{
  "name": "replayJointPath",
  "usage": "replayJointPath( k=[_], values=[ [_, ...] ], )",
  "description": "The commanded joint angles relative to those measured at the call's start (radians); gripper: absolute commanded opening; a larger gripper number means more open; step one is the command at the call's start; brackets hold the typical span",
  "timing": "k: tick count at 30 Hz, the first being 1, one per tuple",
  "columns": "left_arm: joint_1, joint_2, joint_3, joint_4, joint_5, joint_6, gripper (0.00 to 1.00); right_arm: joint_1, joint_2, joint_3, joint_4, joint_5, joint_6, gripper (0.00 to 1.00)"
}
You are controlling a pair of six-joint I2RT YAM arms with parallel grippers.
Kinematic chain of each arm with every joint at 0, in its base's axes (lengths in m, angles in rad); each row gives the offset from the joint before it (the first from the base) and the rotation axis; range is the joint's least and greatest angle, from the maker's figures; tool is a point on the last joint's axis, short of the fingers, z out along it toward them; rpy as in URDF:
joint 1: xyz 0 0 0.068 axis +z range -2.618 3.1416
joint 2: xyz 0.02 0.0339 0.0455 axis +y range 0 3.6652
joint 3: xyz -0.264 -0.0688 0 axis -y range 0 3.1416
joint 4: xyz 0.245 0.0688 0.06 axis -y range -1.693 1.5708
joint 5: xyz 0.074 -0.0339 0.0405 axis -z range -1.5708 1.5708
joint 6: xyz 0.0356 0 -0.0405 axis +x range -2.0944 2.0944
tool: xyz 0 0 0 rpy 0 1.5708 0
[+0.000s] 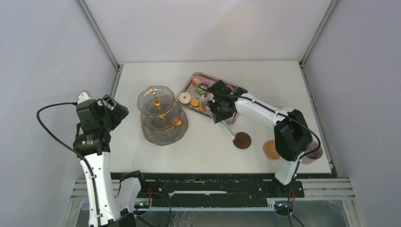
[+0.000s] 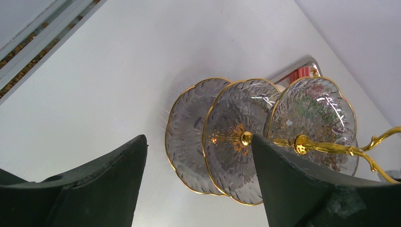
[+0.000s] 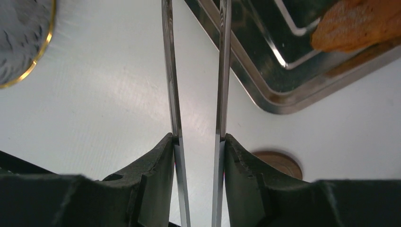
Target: Serve the afternoon tea
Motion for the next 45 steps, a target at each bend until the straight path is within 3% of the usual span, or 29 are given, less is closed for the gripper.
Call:
replayJointPath(
  k=[1,8,25,34,45],
  values=[
    [-0.001,-0.006,0.048,0.032,0.047,0.022,0.85,0.018,0.047,0.115,0.015,0.004,-0.011,0.46],
    [0.000,-0.006,0.050,0.026,0.044,0.025,0.86,0.028,0.139,0.206,-0.023,0.023,0.001,0.47],
    [-0.001,0.009,0.033,0.043,0.053,0.016,0.85,-0.030,0.012,0.023,-0.044,0.064,-0.016,0.45],
    [0.000,0.001,0.027,0.044,0.046,0.016,0.86,-0.011,0.015,0.078,-0.039,0.030,-0.014,0.48],
    [-0.002,-0.006,0.018,0.044,0.048,0.020,0.85,-0.010,0.128,0.170,-0.049,0.028,0.009,0.49]
  ],
)
